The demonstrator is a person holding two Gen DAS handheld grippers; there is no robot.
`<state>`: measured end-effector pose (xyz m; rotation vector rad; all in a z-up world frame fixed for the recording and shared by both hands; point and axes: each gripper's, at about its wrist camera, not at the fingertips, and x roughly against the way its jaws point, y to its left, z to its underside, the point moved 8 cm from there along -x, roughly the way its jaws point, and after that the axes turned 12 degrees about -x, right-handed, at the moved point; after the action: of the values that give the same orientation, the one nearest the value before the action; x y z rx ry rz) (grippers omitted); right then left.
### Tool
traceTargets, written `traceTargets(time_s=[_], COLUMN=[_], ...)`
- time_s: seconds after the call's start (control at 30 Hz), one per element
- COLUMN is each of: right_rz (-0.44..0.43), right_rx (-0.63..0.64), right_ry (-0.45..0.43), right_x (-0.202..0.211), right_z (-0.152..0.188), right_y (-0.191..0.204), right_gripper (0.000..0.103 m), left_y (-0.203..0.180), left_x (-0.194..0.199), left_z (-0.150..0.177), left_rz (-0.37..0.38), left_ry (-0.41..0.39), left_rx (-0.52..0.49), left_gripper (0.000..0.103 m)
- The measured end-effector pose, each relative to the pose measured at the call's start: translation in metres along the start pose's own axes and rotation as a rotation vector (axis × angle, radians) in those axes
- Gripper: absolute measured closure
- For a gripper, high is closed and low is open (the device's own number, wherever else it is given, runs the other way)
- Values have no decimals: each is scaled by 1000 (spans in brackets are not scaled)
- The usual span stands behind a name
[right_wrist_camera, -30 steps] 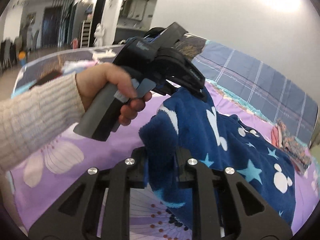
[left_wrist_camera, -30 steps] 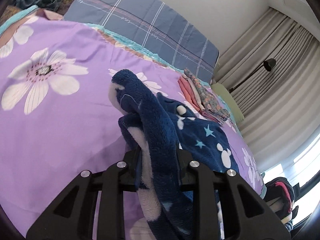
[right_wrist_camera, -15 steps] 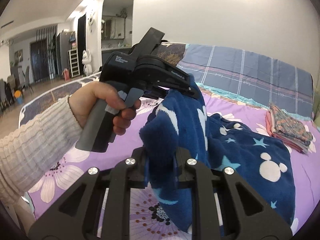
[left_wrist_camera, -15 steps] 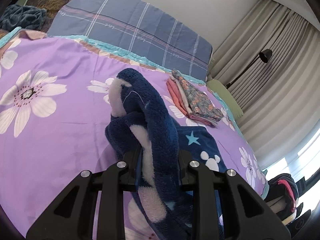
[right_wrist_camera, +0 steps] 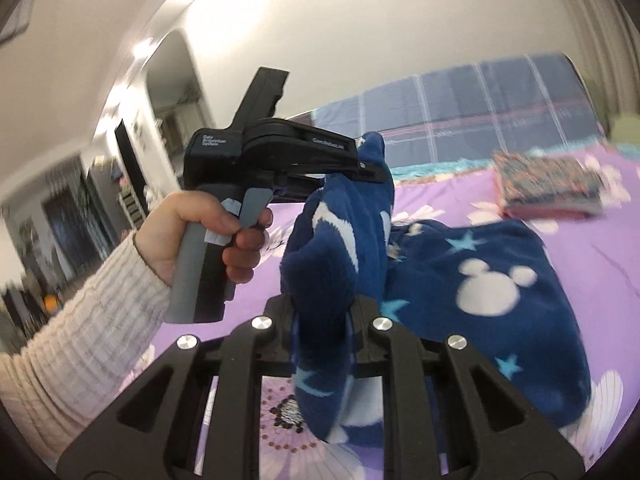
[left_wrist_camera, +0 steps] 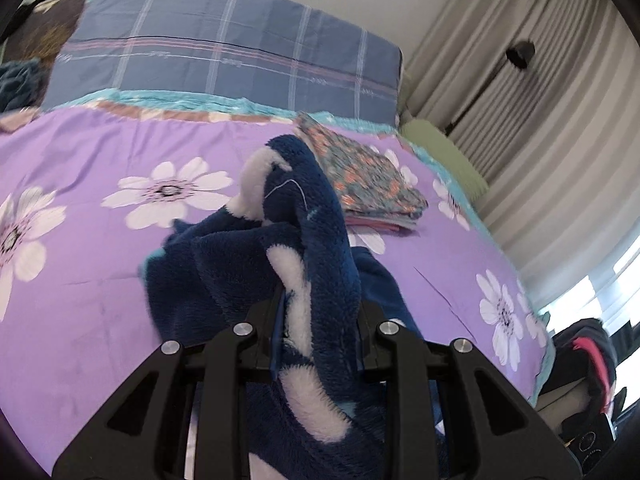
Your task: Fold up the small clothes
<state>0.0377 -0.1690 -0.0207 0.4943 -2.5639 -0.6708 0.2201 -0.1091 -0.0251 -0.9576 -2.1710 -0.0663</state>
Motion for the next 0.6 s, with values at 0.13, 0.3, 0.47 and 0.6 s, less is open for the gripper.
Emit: traceTargets(time_s=[0.13,0.3,0.47,0.6], right_rz=[-7,-6,-16,-15], right_rx=[-147,-318,-543,-632], right_ry=[-23,-35,13,59], right_x=[26,55,64,65], right_z=[-6,3,29,57], right_y=[-52,-111,-169,-192], right_gripper=[88,88,88,88], left_y=[-41,-92,-127,-147], left_x=[-39,-92,-146,-160], left_z=[-6,2,27,36], left_rz=[0,-29,-62,-59], left_ry=[58,142,241,255], left_rx=[-82,-224,-331,-406], left_gripper=[77,75,69,59])
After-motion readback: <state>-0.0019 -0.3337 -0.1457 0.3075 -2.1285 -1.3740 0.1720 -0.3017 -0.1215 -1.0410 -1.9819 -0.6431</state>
